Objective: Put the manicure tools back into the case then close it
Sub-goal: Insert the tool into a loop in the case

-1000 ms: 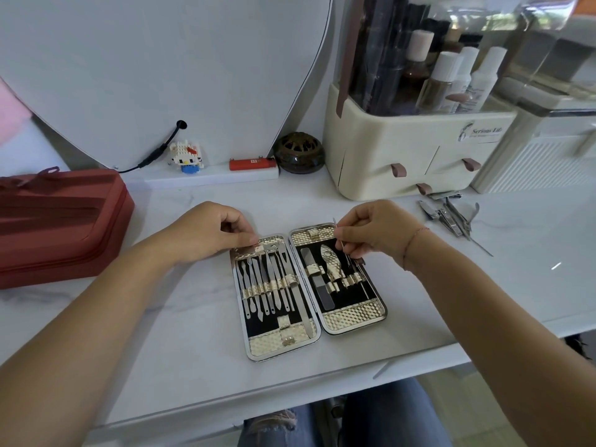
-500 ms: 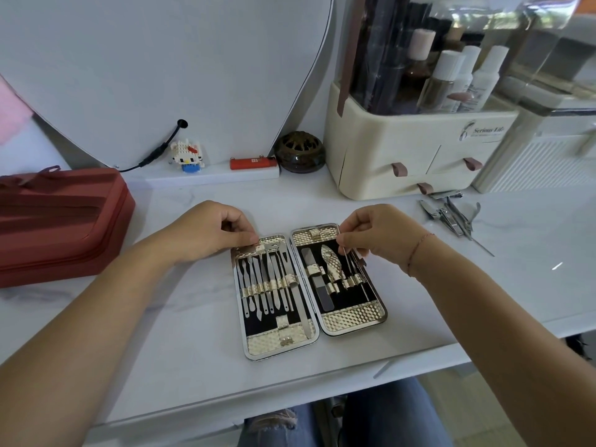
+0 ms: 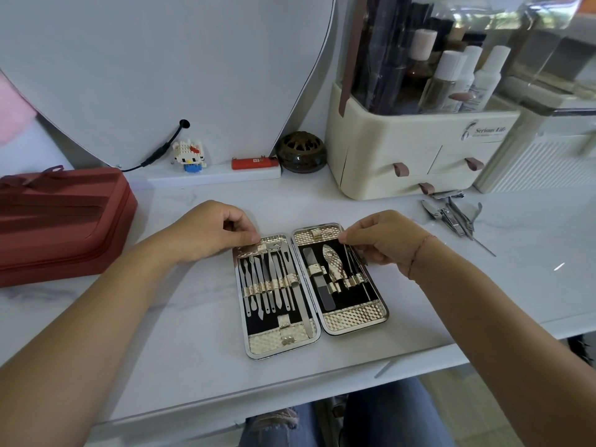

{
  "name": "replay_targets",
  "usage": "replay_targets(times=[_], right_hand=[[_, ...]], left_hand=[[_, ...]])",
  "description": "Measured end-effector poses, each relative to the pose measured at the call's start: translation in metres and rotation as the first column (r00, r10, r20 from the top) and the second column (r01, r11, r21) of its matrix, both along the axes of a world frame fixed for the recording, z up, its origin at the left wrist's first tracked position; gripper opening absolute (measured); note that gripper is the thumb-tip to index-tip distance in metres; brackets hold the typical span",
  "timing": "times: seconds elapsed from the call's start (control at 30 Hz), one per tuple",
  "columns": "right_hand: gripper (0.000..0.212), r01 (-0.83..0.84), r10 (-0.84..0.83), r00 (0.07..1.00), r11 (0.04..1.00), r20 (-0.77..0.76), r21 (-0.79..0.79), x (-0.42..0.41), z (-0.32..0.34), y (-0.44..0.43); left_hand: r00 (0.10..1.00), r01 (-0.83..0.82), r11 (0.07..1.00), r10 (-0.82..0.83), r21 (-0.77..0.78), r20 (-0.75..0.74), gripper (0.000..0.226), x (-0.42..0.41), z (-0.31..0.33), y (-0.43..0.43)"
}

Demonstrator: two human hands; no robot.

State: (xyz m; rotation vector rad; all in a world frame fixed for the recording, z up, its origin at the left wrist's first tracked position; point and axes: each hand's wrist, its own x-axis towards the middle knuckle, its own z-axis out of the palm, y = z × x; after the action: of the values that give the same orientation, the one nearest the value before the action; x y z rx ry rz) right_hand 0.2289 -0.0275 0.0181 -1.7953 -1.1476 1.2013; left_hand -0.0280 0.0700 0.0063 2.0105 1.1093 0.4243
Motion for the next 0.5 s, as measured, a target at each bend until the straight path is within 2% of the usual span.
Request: replay_targets(times=[0.3, 0.4, 0.5], right_hand=[[0.013, -0.030, 0.029, 1.000, 0.998, -0.008, -0.050, 0.0017, 0.0022, 0.0020], [0.019, -0.066, 0.069, 0.997, 0.996, 0.045, -0.051, 0.0023, 0.0019, 0.0026], [0.013, -0.118, 0.124, 0.982, 0.992, 0.143, -0.048, 0.0033, 0.0005, 0.0021]], left_hand=[[1.000, -0.005, 1.000, 0.005, -0.012, 0.001, 0.012, -0.0005, 0.0003, -0.0003], [1.000, -0.007, 1.000, 0.007, -0.012, -0.002, 0.011, 0.0003, 0.0005, -0.0009], [1.000, -0.005, 1.000, 0.005, -0.010, -0.008, 0.011, 0.0002, 0.0005, -0.0007]])
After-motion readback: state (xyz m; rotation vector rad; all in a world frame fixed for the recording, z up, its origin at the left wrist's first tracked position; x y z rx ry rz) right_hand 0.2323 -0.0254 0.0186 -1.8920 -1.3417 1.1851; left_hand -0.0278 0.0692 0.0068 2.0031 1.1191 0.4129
